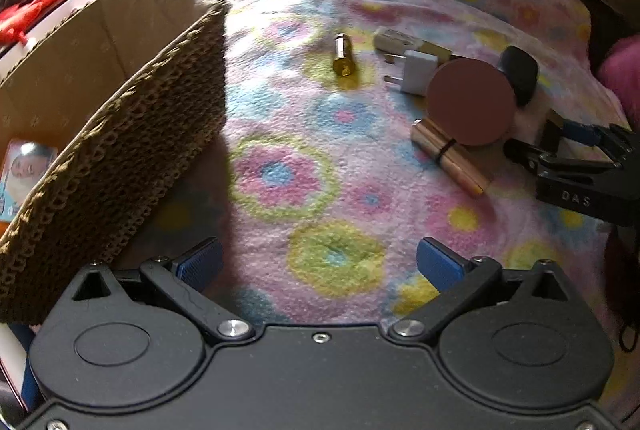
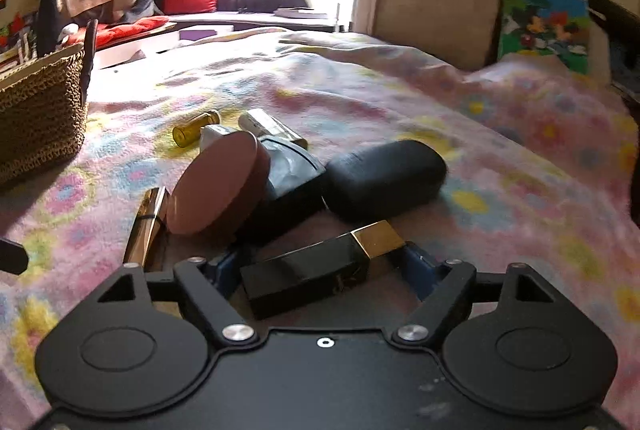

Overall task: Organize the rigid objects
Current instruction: 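Move both grippers back to the items and grasp the black-and-gold box with the right gripper, then grasp the brown round compact with the left gripper while the right gripper holds the black-and-gold box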

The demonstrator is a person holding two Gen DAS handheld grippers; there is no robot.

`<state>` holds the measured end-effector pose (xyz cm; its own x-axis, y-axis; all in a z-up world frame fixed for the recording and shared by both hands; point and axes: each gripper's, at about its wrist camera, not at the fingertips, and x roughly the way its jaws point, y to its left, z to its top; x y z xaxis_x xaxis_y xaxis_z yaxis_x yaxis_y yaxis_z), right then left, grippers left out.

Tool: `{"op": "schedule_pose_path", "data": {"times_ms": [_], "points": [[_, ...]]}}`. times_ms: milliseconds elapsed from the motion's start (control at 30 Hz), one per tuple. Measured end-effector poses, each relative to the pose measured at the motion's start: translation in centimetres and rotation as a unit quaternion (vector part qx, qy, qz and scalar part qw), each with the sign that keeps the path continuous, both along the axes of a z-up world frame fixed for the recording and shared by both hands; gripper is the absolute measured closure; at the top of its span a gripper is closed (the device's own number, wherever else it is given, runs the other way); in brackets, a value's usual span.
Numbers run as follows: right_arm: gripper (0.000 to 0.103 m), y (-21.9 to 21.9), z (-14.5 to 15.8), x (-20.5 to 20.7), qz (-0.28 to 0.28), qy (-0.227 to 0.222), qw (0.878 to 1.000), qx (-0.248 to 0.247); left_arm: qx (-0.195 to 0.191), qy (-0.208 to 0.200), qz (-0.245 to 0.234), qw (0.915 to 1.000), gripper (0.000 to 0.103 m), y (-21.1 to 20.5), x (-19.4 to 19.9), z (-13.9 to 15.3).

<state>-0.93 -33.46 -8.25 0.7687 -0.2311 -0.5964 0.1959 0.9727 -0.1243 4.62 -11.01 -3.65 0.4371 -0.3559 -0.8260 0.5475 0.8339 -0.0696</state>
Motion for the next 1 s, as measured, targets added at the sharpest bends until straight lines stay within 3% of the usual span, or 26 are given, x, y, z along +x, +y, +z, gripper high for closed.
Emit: {"op": "schedule_pose_path", "data": {"times_ms": [200, 300, 433, 600, 800, 833, 867, 933, 1000], "points": [[0.023, 0.3, -1.0, -4.3, -0.045, -0.035, 0.998, 0.020, -0.017, -0.018, -0.105, 0.9942, 0.004, -2.4, -0.2, 1.0], [0.024, 0.7, -1.5, -4.5, -0.052, -0.046, 0.998, 0.009, 0.007, -0.062, -0.172, 0.9831, 0.004, -4.8, -0.3, 1.0], [0.024, 0.4, -1.9, -4.7, -0.053, -0.058, 0.997, 0.019, 0.017, -0.068, -0.236, 0.9693, 0.004, -7.3, -0.2, 0.4], [0.024, 0.0, -1.9, -5.1, -0.054, -0.069, 0.996, 0.028, 0.047, -0.089, -0.255, 0.9616, 0.004, -9.5, 0.7, -0.5], [0.024, -0.3, -2.0, -5.4, -0.054, -0.077, 0.995, 0.034, 0.033, -0.080, -0.280, 0.9560, 0.004, -10.3, 2.3, -1.3], [0.024, -0.3, -2.0, -5.4, -0.054, -0.078, 0.995, 0.035, 0.025, -0.082, -0.281, 0.9558, 0.009, -10.3, 2.3, -1.4], [0.024, -0.3, -2.0, -5.4, -0.054, -0.079, 0.995, 0.035, 0.017, -0.078, -0.283, 0.9559, 0.020, -10.3, 2.4, -1.4], [0.024, -0.4, -2.1, -5.4, -0.054, -0.080, 0.995, 0.037, -0.018, -0.044, -0.280, 0.9590, 0.035, -10.0, 2.7, -1.4], [0.024, -0.4, -2.1, -5.3, -0.054, -0.081, 0.995, 0.037, -0.031, -0.039, -0.260, 0.9642, 0.035, -9.6, 2.5, -1.4]]}}
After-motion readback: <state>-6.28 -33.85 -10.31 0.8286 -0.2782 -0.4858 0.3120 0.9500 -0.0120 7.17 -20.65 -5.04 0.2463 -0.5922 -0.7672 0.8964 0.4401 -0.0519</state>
